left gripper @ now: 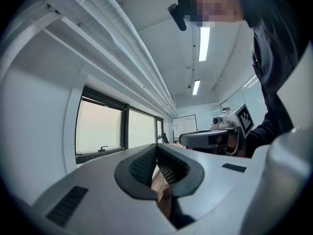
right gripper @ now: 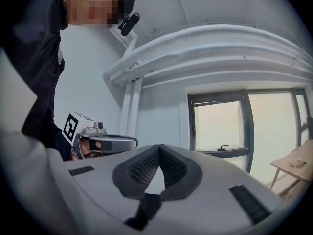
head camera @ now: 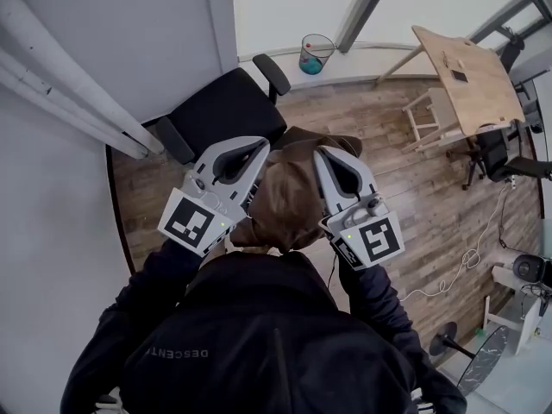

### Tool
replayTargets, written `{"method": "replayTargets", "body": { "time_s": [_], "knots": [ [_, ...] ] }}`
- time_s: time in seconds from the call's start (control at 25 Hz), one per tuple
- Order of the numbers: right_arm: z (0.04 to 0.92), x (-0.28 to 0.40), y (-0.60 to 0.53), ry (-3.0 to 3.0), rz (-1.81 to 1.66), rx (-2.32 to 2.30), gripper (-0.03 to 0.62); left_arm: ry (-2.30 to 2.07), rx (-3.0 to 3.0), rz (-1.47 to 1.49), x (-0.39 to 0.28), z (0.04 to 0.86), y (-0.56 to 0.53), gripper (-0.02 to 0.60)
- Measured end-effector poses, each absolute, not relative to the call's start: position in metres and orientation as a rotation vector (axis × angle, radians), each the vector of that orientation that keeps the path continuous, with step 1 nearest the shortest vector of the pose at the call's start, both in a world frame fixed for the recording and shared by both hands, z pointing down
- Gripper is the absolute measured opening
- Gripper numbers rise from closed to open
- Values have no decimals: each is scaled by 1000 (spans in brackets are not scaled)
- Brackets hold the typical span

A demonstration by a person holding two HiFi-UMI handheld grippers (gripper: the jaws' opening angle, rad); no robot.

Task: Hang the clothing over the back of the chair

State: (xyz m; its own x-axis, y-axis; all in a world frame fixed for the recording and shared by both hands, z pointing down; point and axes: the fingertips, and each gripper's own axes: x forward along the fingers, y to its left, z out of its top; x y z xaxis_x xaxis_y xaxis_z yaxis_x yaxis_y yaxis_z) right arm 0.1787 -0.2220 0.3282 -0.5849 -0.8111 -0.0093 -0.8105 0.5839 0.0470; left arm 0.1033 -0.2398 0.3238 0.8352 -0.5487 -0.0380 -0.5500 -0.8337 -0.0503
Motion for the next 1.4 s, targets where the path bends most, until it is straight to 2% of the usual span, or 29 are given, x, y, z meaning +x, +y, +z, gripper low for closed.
{"method": "replayTargets", "body": {
  "time_s": [1.4],
  "knots": [
    [362, 188, -203, -2653, -29, 1556, 5, 831, -3004, 47, 112, 353, -222, 18]
  ]
}}
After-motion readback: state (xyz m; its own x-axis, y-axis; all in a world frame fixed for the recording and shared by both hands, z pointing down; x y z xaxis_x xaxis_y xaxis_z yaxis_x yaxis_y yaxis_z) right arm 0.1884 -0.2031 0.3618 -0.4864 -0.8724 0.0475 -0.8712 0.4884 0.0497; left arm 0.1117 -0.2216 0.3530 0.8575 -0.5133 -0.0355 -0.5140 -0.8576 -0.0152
